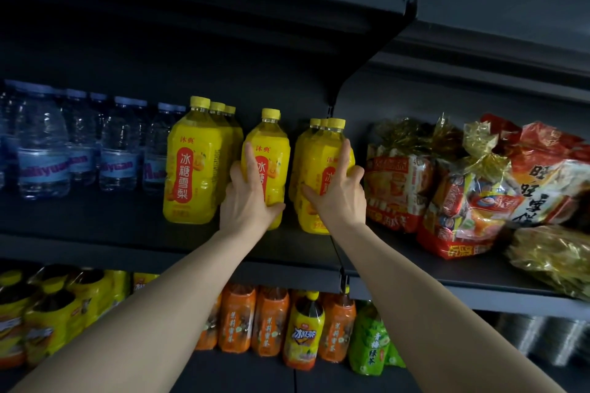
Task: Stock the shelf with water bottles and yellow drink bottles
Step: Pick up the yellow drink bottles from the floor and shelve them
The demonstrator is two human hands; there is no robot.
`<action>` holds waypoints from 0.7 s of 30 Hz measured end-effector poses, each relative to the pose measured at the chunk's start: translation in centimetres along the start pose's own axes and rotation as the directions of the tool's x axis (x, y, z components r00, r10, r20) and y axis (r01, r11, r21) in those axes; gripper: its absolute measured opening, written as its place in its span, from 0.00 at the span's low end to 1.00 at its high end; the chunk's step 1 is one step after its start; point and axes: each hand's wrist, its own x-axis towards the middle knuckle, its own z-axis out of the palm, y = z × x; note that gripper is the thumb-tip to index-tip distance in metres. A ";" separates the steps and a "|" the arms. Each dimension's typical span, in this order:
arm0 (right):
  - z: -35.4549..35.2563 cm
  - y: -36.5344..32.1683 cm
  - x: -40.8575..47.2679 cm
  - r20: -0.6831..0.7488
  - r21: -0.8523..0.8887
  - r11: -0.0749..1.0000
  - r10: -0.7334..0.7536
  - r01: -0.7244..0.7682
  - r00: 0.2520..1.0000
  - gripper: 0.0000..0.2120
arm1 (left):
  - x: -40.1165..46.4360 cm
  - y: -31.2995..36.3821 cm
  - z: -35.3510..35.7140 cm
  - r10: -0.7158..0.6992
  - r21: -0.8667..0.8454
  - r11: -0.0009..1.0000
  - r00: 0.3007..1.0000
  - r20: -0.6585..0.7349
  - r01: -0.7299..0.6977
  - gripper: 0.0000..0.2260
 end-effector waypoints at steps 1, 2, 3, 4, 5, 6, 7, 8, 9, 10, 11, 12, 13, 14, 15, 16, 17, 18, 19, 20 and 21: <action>-0.1 0.0 0.0 0.010 0.000 1.000 0.001 -0.001 1.000 0.56 | 0.0 0.0 -0.1 -0.002 -0.007 1.000 1.000 0.016 0.002 0.59; -0.3 0.0 -0.1 0.023 0.004 1.000 0.004 -0.004 1.000 0.55 | 0.0 -0.1 -0.3 -0.004 -0.013 1.000 0.999 0.035 0.004 0.59; -0.6 0.1 -0.2 0.034 0.003 1.000 0.005 -0.005 0.999 0.54 | 0.0 -0.3 -0.6 -0.002 -0.013 1.000 0.998 0.055 0.003 0.59; -0.8 0.3 -0.4 0.042 -0.010 1.000 -0.001 0.002 0.999 0.52 | -0.2 -0.5 -0.8 0.005 -0.008 1.000 0.997 0.071 -0.004 0.58; -1.2 0.5 -0.7 0.046 -0.038 0.999 -0.021 0.023 0.999 0.49 | -0.5 -0.7 -1.1 0.016 0.003 1.000 0.997 0.077 -0.016 0.56; -1.6 0.7 -1.2 0.047 -0.072 0.996 -0.050 0.053 0.998 0.46 | -0.9 -1.0 -1.4 0.032 0.014 0.999 0.997 0.074 -0.033 0.54; -2.0 0.9 -1.7 0.041 -0.107 0.990 -0.082 0.086 0.996 0.42 | -1.3 -1.2 -1.6 0.050 0.023 0.998 0.997 0.066 -0.051 0.50; -2.4 1.1 -2.4 0.033 -0.146 0.982 -0.116 0.120 0.993 0.38 | -1.8 -1.5 -2.0 0.065 0.028 0.997 0.996 0.063 -0.067 0.46; -2.8 1.2 -3.1 0.026 -0.185 0.971 -0.148 0.150 0.989 0.34 | -2.4 -1.6 -2.4 0.080 0.029 0.996 0.995 0.064 -0.082 0.42; -3.2 1.3 -3.9 0.023 -0.224 0.959 -0.174 0.175 0.984 0.32 | -3.0 -1.8 -2.8 0.099 0.031 0.994 0.993 0.062 -0.101 0.38; -3.6 1.3 -4.8 0.022 -0.258 0.946 -0.195 0.194 0.980 0.30 | -3.7 -1.8 -3.2 0.124 0.038 0.991 0.991 0.054 -0.126 0.34; -4.0 1.3 -5.6 0.023 -0.283 0.935 -0.214 0.212 0.976 0.29 | -4.4 -1.9 -3.7 0.154 0.043 0.987 0.987 0.040 -0.155 0.31; -4.6 1.3 -6.5 0.020 -0.303 0.926 -0.232 0.227 0.972 0.28 | -5.1 -1.9 -4.1 0.182 0.045 0.982 0.983 0.025 -0.183 0.28; -5.1 1.3 -7.3 0.013 -0.321 0.916 -0.248 0.239 0.969 0.27 | -5.9 -1.9 -4.6 0.206 0.043 0.978 0.978 0.010 -0.206 0.26; -5.8 1.3 -8.3 -0.002 -0.338 0.908 -0.263 0.247 0.965 0.26 | -6.6 -1.8 -5.0 0.226 0.036 0.974 0.974 -0.004 -0.226 0.23; -6.4 1.4 -9.3 -0.018 -0.352 0.901 -0.276 0.252 0.961 0.24 | -7.5 -1.7 -5.2 0.244 0.019 0.970 0.970 -0.014 -0.243 0.21; -6.9 1.7 -10.5 -0.032 -0.365 0.895 -0.287 0.256 0.958 0.23 | -8.6 -1.6 -5.3 0.266 -0.001 0.964 0.964 -0.020 -0.266 0.19; -7.4 2.0 -11.9 -0.040 -0.376 0.891 -0.289 0.254 0.956 0.21 | -9.8 -1.6 -5.4 0.287 -0.027 0.957 0.958 -0.021 -0.288 0.18; -7.7 2.4 -13.2 -0.049 -0.385 0.889 -0.289 0.249 0.956 0.20 | -11.0 -1.6 -5.3 0.306 -0.051 0.950 0.951 -0.029 -0.307 0.17; -7.9 2.8 -14.2 -0.049 -0.400 0.883 -0.287 0.245 0.957 0.20 | -11.9 -1.5 -5.2 0.325 -0.070 0.942 0.945 -0.035 -0.327 0.16; -7.8 3.7 -16.0 -0.039 -0.407 0.882 -0.277 0.238 0.960 0.20 | -13.6 -1.6 -4.6 0.349 -0.088 0.932 0.937 -0.030 -0.350 0.16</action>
